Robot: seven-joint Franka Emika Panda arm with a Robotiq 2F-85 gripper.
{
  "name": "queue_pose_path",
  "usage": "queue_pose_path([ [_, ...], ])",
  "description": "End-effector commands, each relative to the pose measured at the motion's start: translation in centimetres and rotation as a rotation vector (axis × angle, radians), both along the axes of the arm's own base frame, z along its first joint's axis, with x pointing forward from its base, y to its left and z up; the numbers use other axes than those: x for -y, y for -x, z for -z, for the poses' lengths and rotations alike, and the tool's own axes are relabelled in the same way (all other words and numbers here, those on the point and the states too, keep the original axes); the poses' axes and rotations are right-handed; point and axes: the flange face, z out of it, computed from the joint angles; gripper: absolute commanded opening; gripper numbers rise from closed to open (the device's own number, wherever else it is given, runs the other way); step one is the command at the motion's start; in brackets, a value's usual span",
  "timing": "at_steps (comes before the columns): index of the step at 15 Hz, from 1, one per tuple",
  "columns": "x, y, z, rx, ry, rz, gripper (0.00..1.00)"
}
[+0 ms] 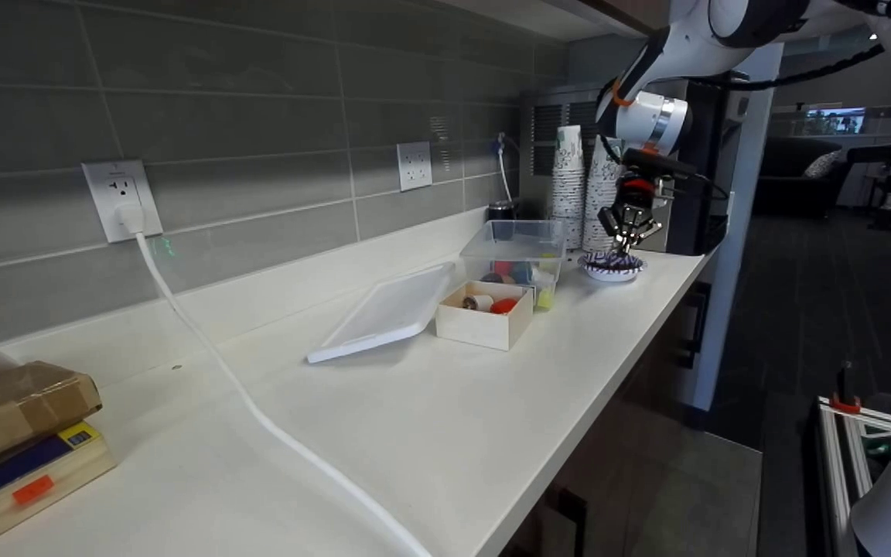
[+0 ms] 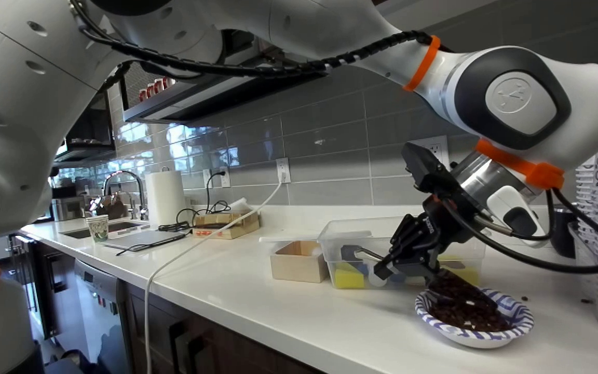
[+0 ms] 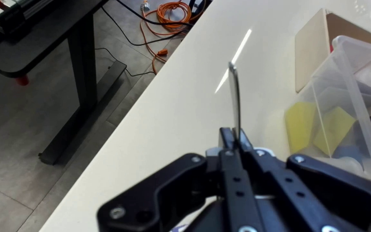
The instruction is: Use the cake slicer to stir in the bowl
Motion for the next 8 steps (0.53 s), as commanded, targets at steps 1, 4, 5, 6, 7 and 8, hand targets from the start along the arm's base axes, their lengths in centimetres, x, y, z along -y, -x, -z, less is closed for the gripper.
queue_pose_path([
  [1,0.7,0.7,-0.3,-0.015,0.028,0.071,0.01],
  [4,0.7,1.0,-0.3,-0.074,0.054,0.067,0.01],
  [5,0.5,1.0,-0.3,-0.096,0.057,0.056,0.01],
  [6,0.2,0.9,-0.2,-0.115,0.052,0.032,0.01],
  [7,-0.1,0.7,-0.2,-0.127,0.044,0.006,0.01],
  [8,-0.4,0.6,-0.1,-0.137,0.037,-0.015,0.01],
])
